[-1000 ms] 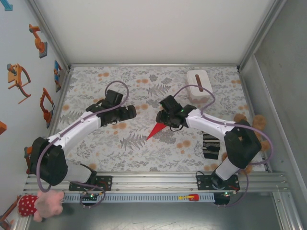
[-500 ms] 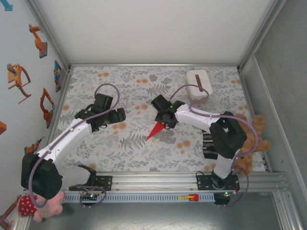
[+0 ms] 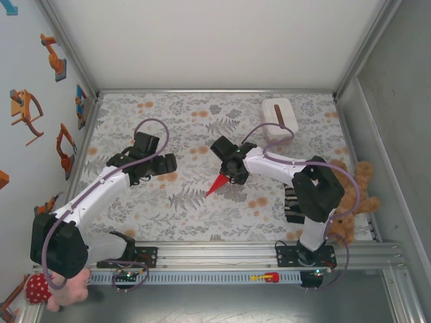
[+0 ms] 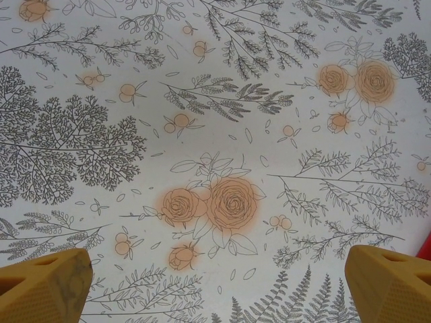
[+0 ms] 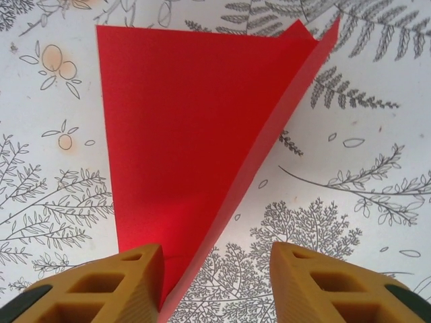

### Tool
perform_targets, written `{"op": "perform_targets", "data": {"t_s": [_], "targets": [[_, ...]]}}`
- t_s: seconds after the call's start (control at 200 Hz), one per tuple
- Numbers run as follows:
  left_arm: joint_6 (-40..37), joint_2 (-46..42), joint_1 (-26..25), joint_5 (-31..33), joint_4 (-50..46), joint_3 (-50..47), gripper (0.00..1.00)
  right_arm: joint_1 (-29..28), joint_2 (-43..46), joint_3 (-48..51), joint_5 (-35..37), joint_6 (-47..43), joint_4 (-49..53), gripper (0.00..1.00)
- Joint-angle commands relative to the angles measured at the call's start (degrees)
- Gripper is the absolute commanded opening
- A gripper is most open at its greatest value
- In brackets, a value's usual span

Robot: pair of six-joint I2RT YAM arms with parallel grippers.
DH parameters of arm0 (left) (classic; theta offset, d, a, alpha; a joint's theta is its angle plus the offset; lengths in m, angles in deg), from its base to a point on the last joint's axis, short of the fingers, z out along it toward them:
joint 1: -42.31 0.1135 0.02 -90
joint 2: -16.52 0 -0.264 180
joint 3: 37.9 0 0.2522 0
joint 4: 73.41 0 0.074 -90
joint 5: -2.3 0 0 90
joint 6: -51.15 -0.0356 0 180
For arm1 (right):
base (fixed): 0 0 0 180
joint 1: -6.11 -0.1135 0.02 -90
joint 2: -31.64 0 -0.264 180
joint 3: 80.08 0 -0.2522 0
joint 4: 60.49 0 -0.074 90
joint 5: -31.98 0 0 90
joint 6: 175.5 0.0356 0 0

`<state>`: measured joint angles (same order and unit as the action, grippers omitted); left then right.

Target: Fold a paper plane with a square sheet of paper (pick it up from the middle)

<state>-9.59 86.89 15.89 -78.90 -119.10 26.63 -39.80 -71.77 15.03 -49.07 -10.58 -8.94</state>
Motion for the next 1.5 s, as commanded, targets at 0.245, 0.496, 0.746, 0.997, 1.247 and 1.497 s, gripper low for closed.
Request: {"op": "perform_targets", "data": {"t_s": [0.245,0.496,0.746,0.997,1.247,1.497], "targets": [[-0.4,0.6,0.4,-2.1,-0.6,0.0,0.96,-0.1,0.6,1.5,-2.3,4.6,-1.6,0.34],[1.4,0.5,0.5,-1.9,-0.1,-0.6,0.96,0.1,0.8,1.9,-1.7,3.5,-3.5,0.03],[6.1,-1.6,4.0,-4.6,3.6,-4.1,0.96,-0.1,5.0,-2.2,1.3,-9.8,-5.6,0.00],[11.3,-4.4,11.4,-8.7,5.7,-7.0,0.96,-0.1,2.4,-8.9,-15.5,-29.3,-14.9,0.00],[13.3,-8.3,13.0,-10.0,7.9,-9.6,0.96,1.1,-0.9,-2.8,-32.2,-33.0,-30.4,0.00],[16.2,-7.0,12.8,-19.1,15.2,-14.6,0.96,4.0,-4.9,4.7,-40.4,-32.0,-41.3,0.01]]}}
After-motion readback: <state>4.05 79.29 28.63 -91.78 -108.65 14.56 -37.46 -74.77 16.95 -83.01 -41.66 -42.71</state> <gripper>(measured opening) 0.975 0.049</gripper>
